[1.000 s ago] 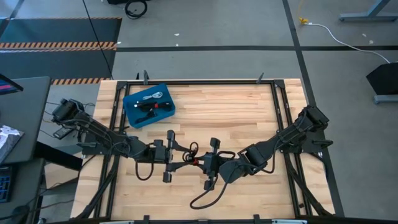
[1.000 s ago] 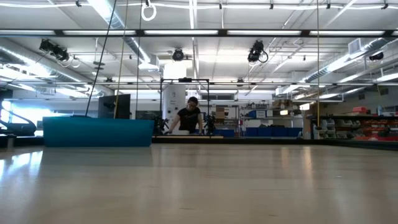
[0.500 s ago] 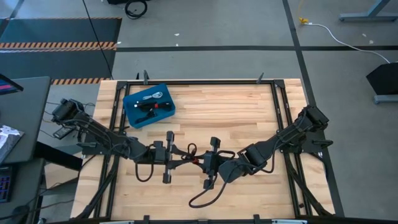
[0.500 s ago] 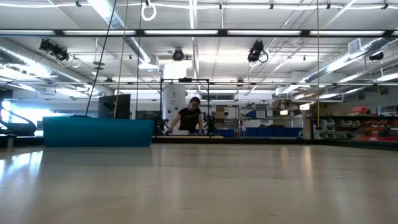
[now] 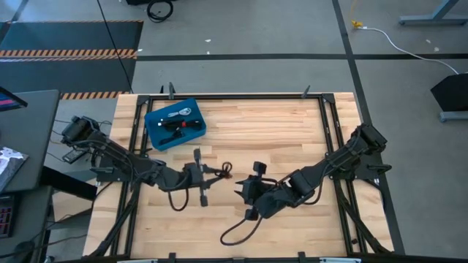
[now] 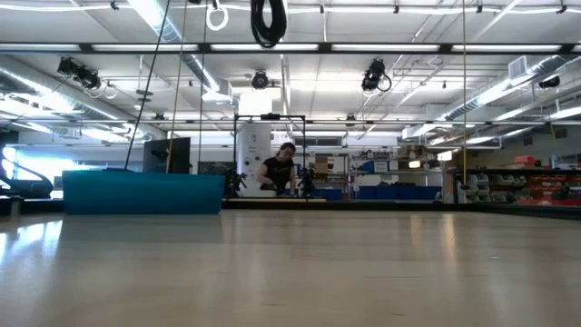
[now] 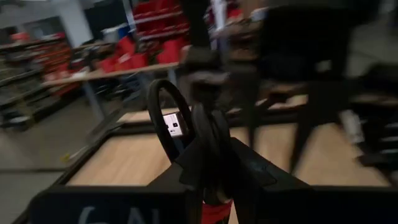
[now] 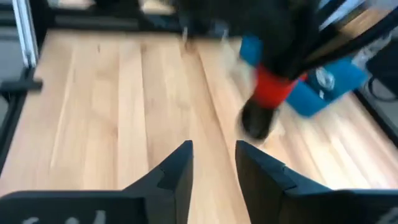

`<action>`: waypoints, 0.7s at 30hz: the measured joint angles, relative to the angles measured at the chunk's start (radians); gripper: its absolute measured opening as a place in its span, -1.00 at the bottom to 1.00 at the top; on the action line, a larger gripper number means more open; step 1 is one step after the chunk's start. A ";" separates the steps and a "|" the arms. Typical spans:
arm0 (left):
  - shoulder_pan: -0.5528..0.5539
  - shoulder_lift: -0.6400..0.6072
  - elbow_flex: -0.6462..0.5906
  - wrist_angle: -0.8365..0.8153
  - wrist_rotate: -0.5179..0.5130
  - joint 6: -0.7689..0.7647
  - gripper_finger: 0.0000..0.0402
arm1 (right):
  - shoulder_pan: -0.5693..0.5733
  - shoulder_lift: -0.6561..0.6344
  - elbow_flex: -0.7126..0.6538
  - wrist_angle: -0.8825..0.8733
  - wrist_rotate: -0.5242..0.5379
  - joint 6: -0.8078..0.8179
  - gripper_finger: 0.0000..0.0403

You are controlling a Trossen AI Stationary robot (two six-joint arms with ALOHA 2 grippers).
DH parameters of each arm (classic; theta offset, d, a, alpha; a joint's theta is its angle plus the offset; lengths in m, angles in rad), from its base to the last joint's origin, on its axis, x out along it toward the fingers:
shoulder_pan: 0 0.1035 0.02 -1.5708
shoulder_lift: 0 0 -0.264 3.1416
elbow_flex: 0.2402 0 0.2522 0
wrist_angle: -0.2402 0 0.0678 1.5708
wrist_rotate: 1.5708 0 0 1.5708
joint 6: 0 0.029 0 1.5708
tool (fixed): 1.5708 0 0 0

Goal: Pick and place USB-C Cables
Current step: Put the black charger cable into the blue bin

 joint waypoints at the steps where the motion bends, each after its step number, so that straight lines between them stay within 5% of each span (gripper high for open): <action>1: 0.001 0.000 0.000 -0.010 -0.018 -0.001 -0.73 | 0.002 0.000 0.000 -0.033 -0.001 0.020 -0.36; 13: 0.003 -0.001 0.000 -0.021 -0.030 -0.019 -0.73 | 0.010 0.000 0.000 -0.448 -0.102 0.395 -0.26; 21: -0.008 -0.001 0.000 -0.147 -0.072 -0.098 -0.73 | 0.009 0.000 -0.001 -0.573 -0.124 0.460 -0.26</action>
